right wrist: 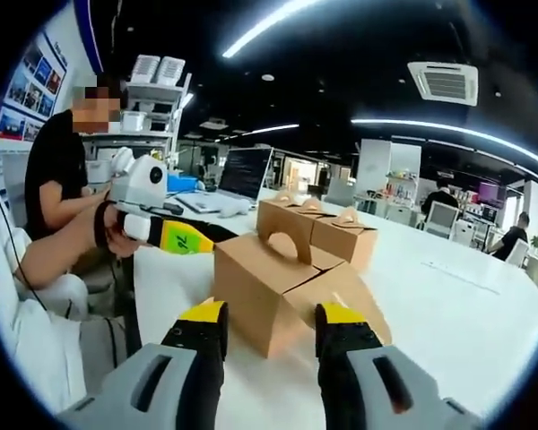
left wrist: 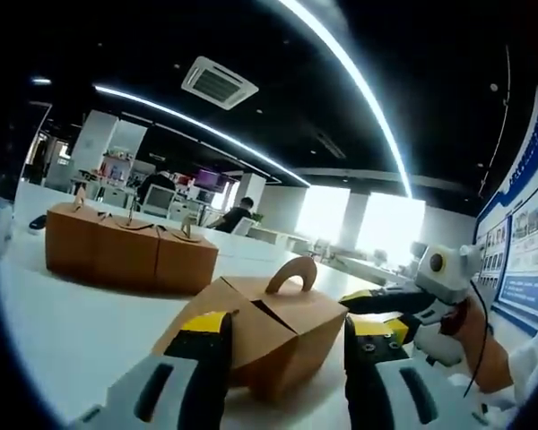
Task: Pick up one paper box from the group, open the paper box, and remove the item inside
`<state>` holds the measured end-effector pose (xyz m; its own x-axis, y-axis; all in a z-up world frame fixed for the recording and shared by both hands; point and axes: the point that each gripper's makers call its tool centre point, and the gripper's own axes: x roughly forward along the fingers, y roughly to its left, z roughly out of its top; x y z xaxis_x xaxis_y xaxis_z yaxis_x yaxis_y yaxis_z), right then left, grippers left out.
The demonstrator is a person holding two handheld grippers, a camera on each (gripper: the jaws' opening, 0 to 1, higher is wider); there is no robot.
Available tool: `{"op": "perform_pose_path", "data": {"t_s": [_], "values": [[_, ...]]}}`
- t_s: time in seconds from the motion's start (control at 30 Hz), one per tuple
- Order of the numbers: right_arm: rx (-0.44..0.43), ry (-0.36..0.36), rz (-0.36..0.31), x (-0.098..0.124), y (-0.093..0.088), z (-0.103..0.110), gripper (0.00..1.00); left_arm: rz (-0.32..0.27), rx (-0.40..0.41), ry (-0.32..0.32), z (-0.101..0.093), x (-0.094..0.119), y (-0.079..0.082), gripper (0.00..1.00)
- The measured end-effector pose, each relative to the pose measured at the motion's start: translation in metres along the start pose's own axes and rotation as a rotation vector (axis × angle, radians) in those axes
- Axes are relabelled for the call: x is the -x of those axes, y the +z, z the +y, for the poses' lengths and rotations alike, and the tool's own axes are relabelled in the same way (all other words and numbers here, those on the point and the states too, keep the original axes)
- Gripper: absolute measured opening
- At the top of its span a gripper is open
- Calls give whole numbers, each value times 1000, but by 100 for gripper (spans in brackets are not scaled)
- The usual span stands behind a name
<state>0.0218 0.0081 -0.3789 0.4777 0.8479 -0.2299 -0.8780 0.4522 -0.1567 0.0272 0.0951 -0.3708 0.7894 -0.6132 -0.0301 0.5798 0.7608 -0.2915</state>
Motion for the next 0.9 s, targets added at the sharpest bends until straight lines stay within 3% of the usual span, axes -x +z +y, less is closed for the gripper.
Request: {"op": "perform_pose_path", "data": {"t_s": [0.9], "values": [[-9, 26, 12, -5, -3, 11, 41, 16, 0, -6, -3, -3, -7, 53]]}}
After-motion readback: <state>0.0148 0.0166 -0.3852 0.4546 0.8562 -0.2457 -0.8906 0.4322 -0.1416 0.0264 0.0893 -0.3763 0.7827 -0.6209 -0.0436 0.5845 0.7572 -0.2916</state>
